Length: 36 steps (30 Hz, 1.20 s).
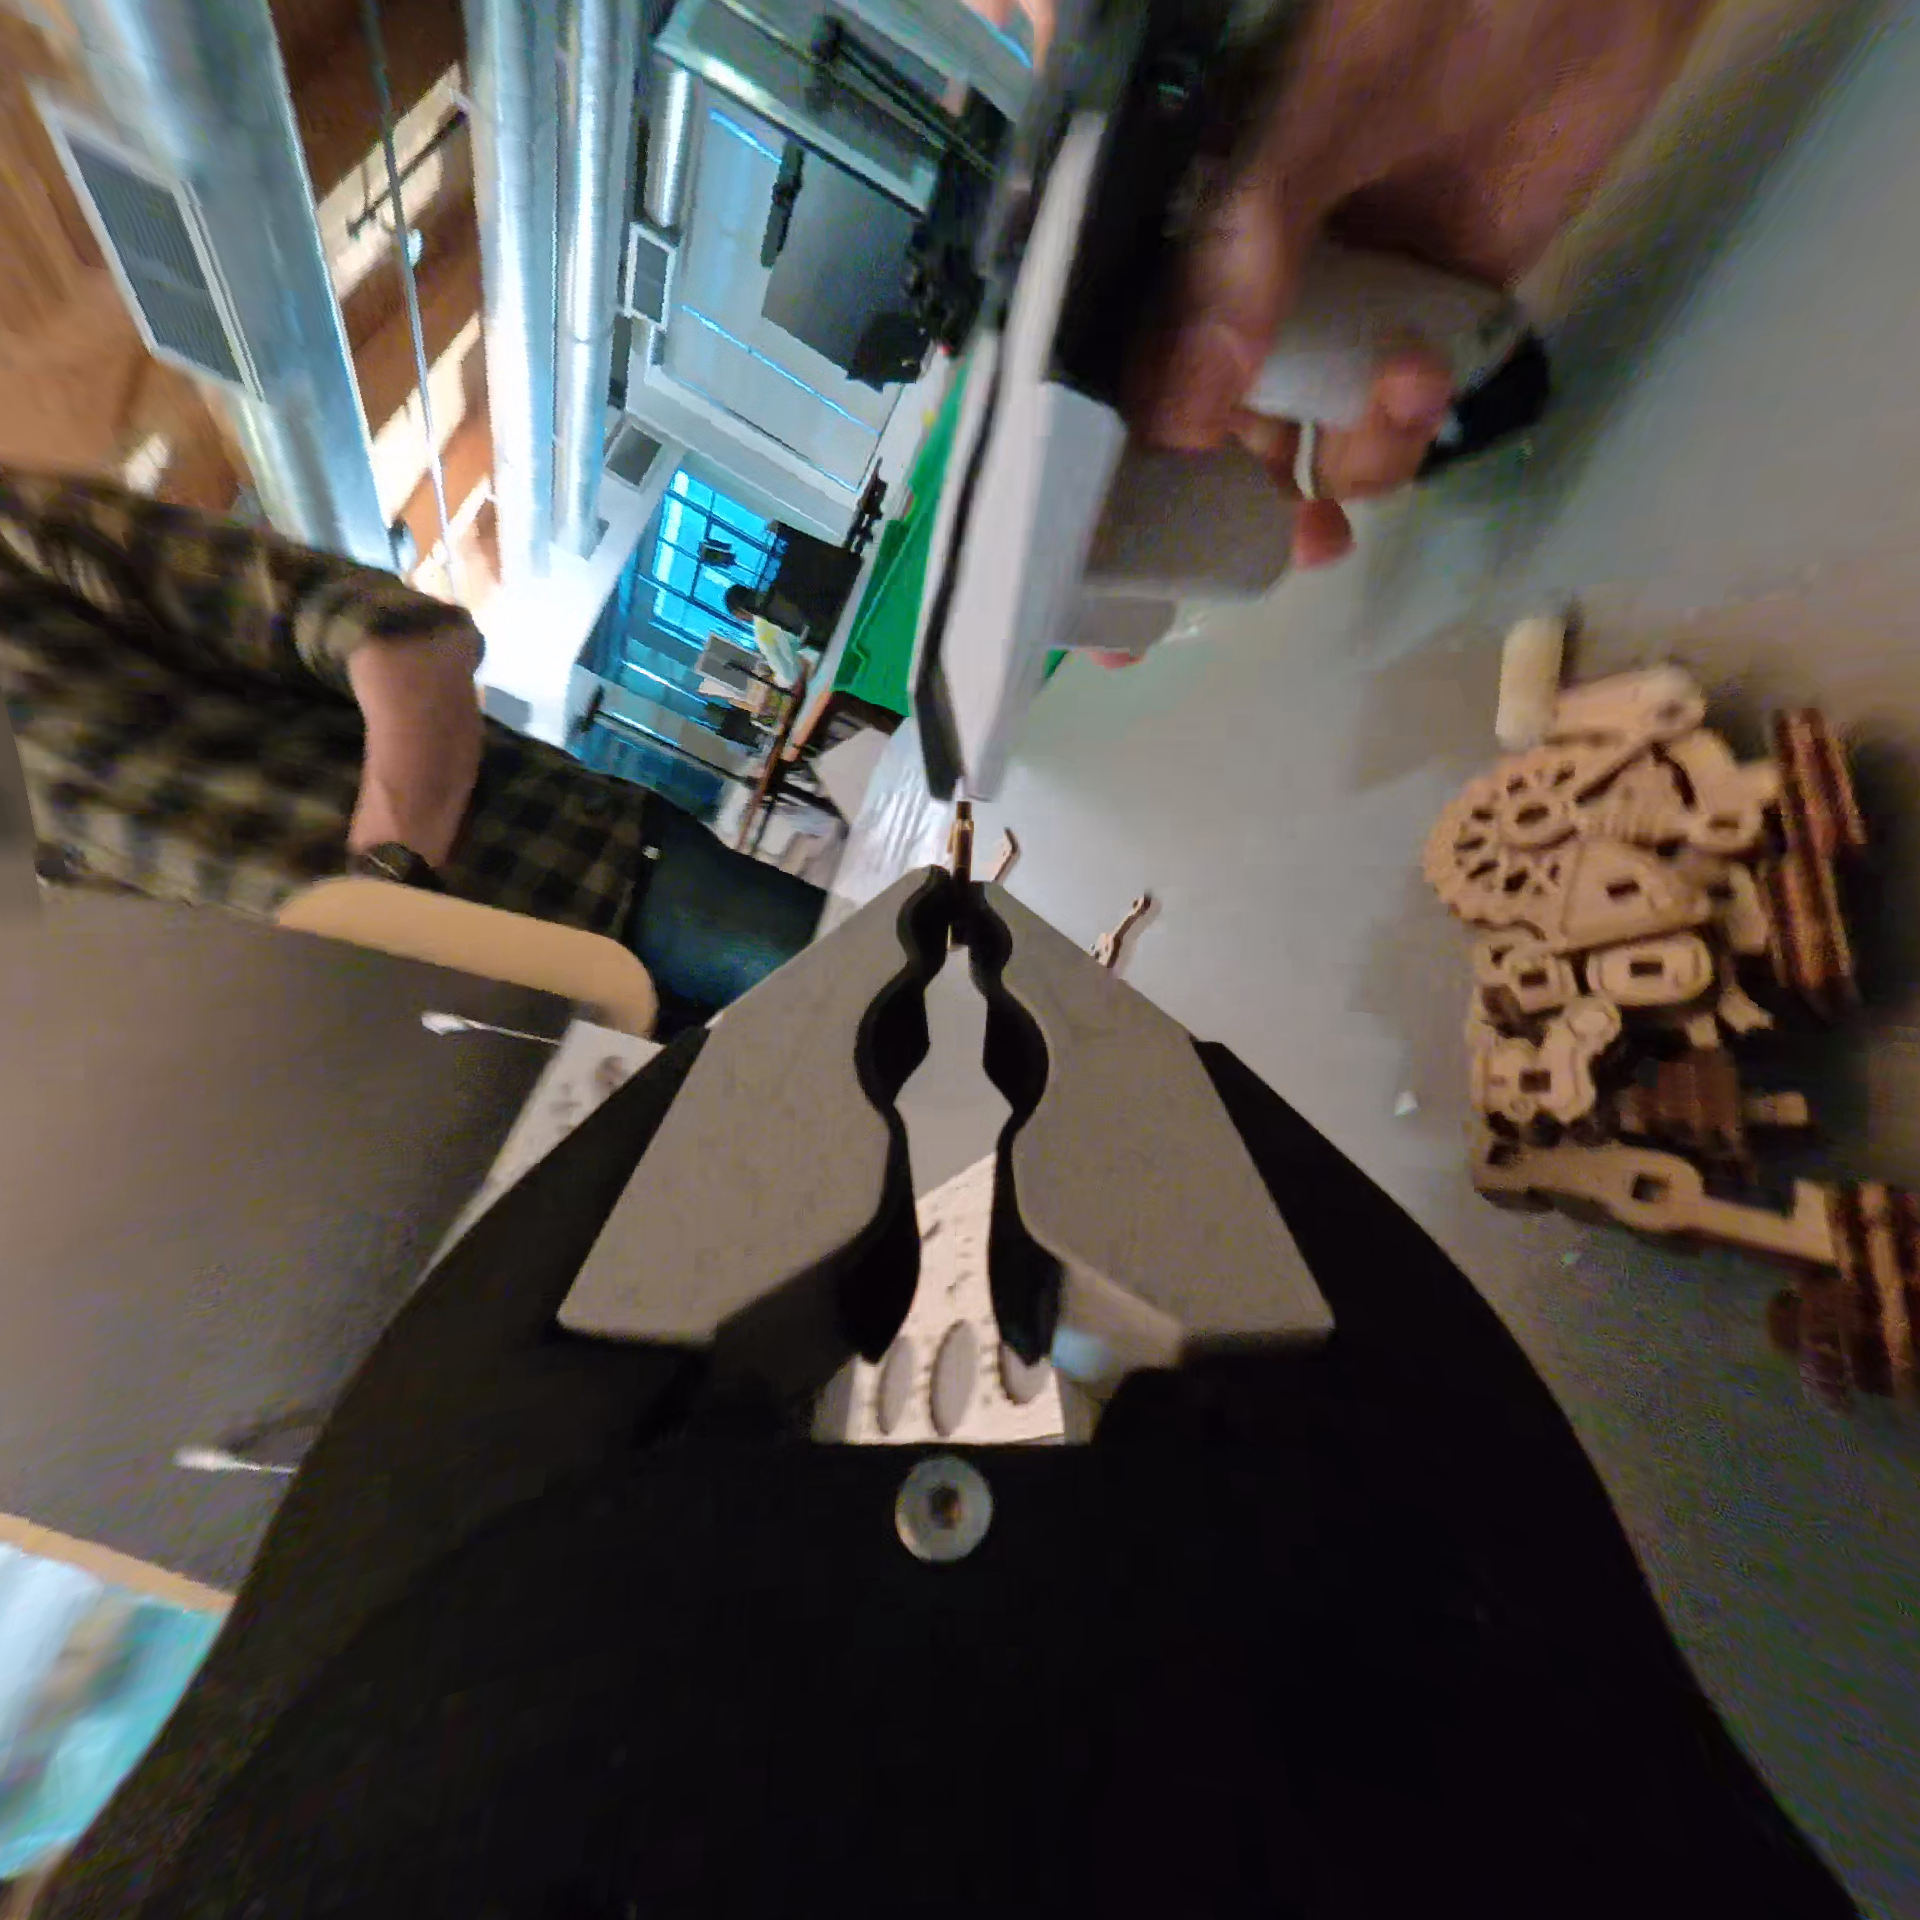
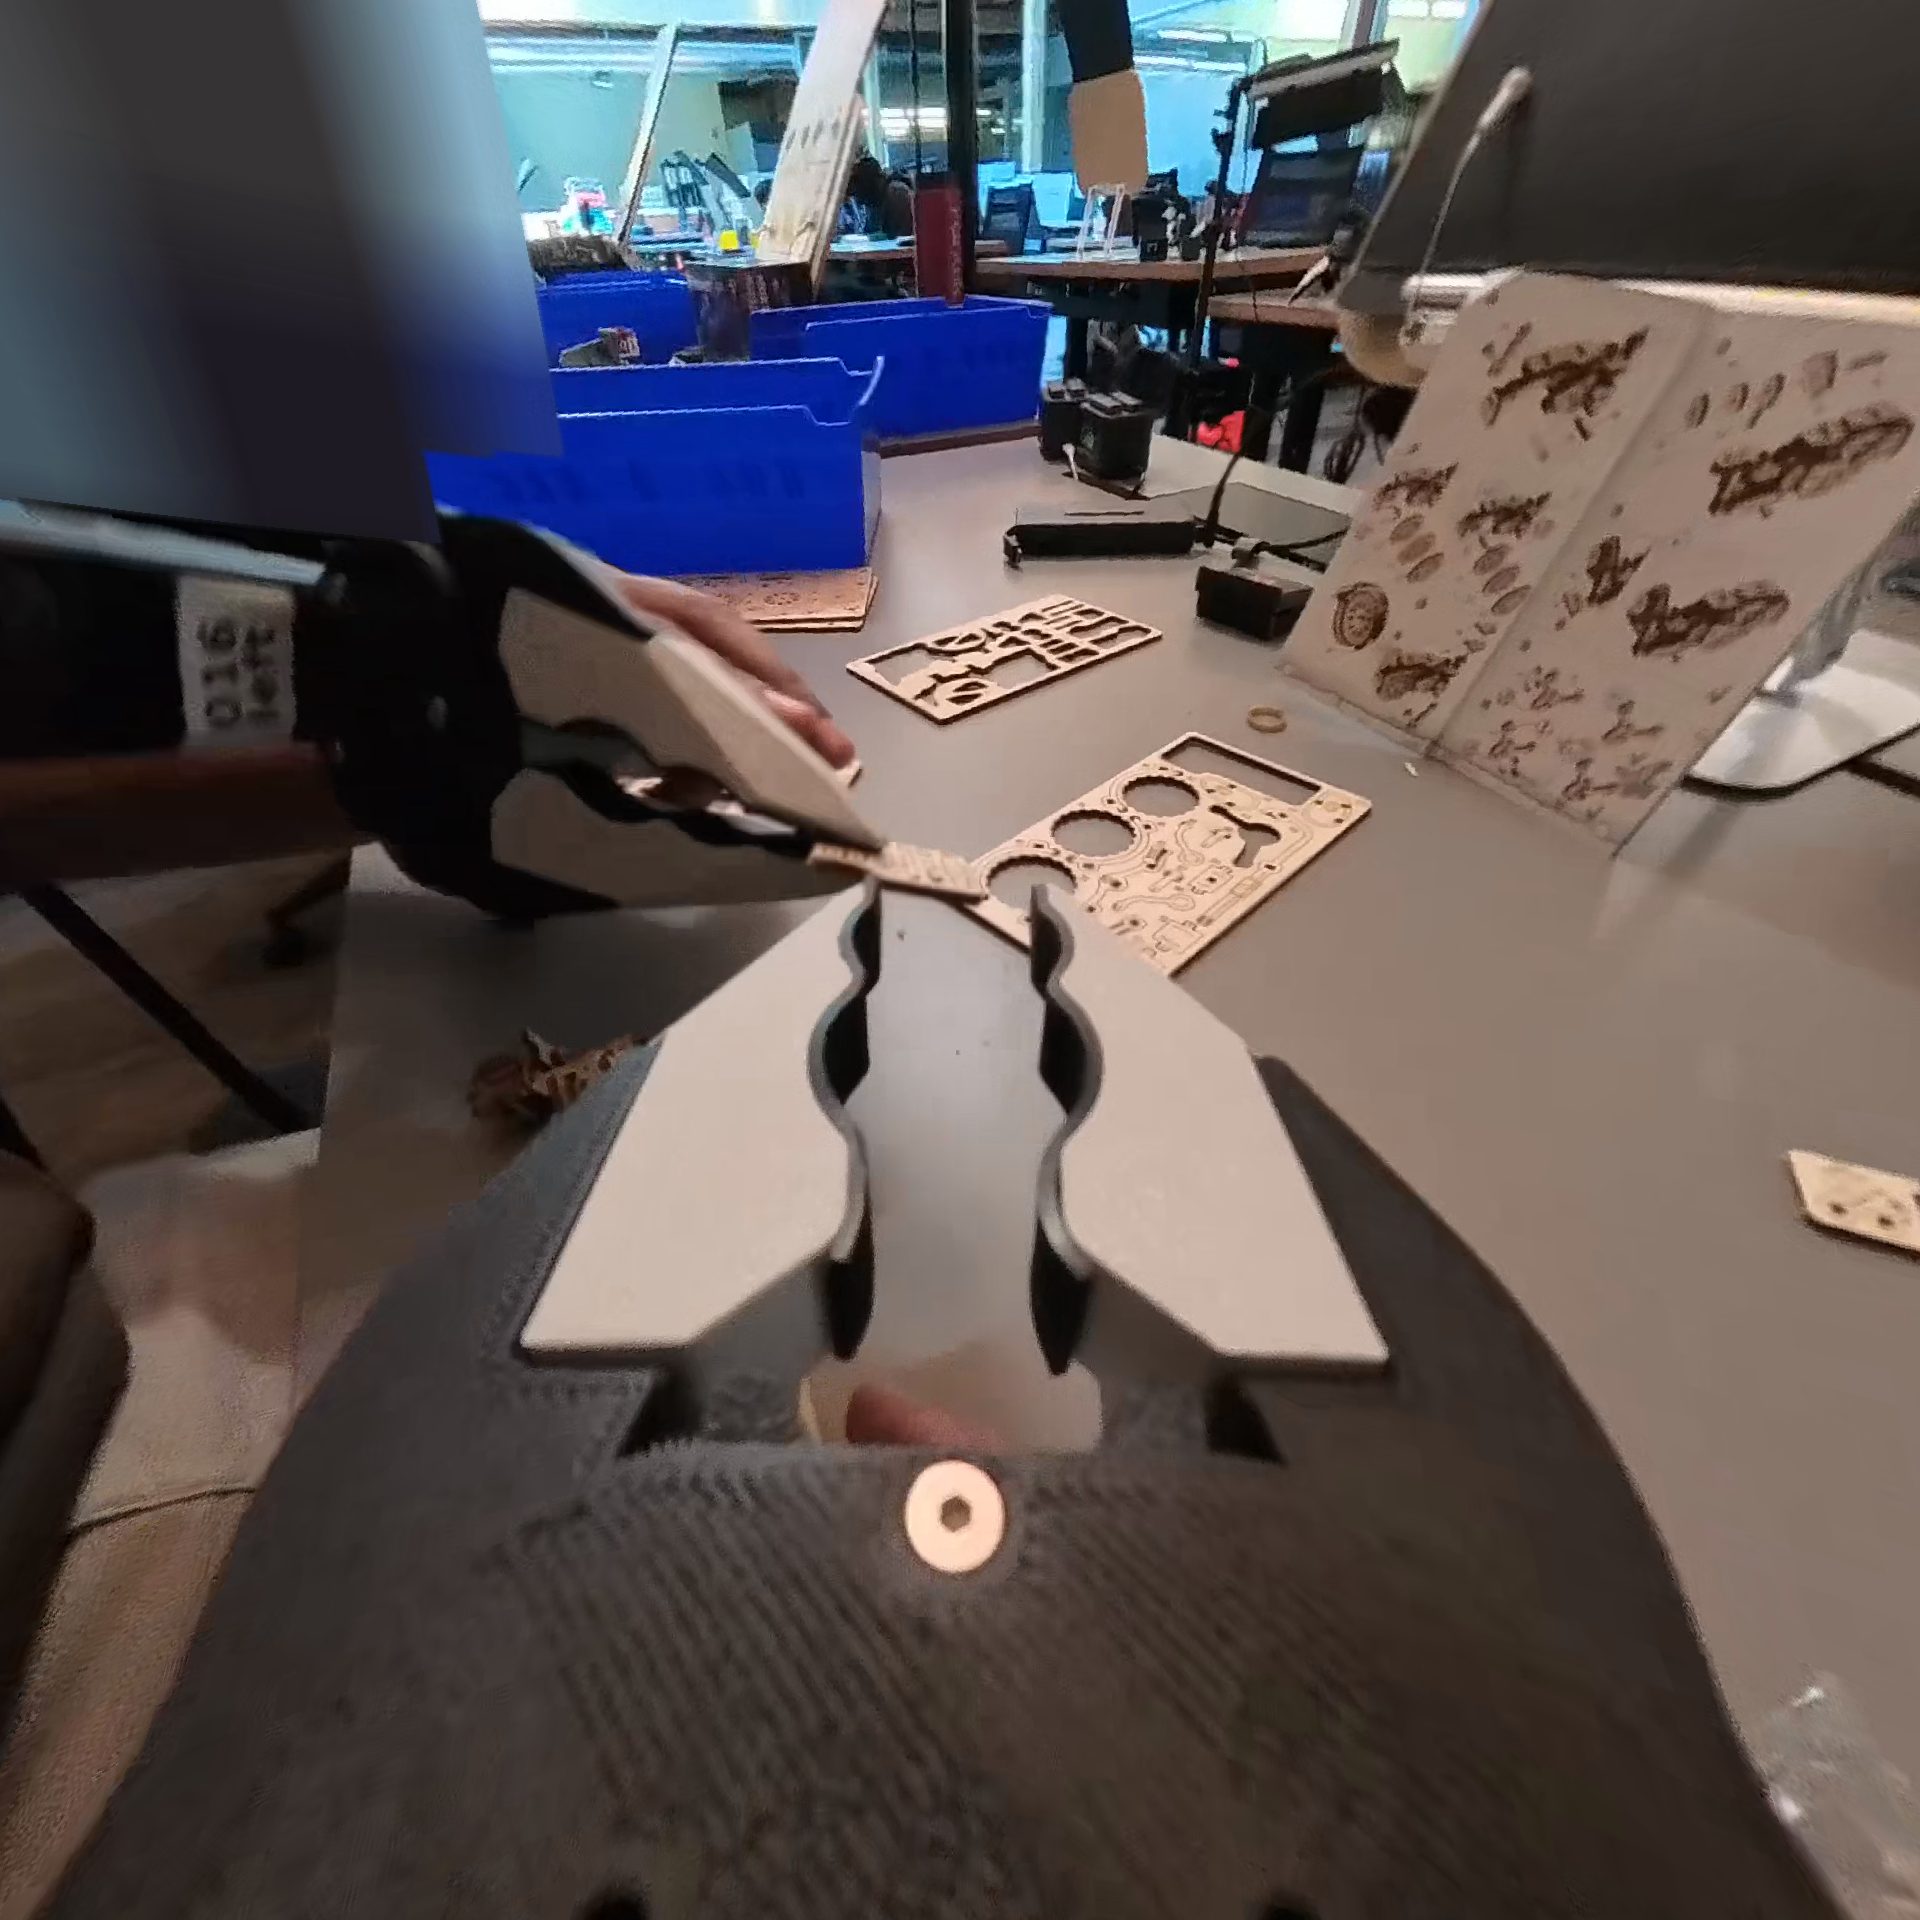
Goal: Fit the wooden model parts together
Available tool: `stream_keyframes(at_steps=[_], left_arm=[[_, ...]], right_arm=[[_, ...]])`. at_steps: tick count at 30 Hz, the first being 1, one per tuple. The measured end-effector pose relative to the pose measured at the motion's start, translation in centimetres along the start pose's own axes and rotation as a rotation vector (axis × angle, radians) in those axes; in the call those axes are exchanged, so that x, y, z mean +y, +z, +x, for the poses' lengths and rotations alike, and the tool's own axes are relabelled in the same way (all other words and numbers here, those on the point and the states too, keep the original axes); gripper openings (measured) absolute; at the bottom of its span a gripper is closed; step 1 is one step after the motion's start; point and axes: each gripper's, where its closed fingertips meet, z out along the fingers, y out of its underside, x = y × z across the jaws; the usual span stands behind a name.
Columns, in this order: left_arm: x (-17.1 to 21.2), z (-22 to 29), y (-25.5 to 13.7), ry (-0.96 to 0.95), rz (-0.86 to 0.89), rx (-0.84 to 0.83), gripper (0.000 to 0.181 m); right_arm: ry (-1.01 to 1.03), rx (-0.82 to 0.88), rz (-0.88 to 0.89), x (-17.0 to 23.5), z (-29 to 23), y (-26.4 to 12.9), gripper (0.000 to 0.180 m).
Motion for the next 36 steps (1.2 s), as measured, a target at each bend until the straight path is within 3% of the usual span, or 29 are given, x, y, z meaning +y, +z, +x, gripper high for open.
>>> stream_keyframes(at_steps=[4, 8, 13, 19, 24, 36], left_arm=[[-1.1, -0.8, -0.2, -0.537, 0.128, 0.12, 0.001], [-2.4, -3.0, -0.8, -1.017, 0.303, 0.192, 0.001], [-2.4, -4.2, -1.0, -1.36, 0.412, 0.258, 0.001], [-3.0, -3.5, -0.3, -1.482, 0.416, 0.313, 0.001], [-3.1, -3.6, -0.2, -1.536, 0.431, 0.321, 0.001], [-3.1, -3.3, -0.2, -1.372, 0.358, 0.279, 0.001]], right_arm=[[-0.031, 0.028, 0.035, -0.3, -0.1, 0.3, 0.028], [0.087, -0.02, 0.138, -1.9, -0.8, 0.5, 0.019], [0.196, -0.043, 0.262, -3.9, -0.5, -0.6, 0.007], [0.287, -0.091, 0.285, -4.3, -0.7, -0.7, 0.014], [0.301, -0.103, 0.281, -4.3, -0.8, -0.7, 0.005], [0.372, -0.131, 0.292, -4.3, -0.7, -0.7, 0.004]])
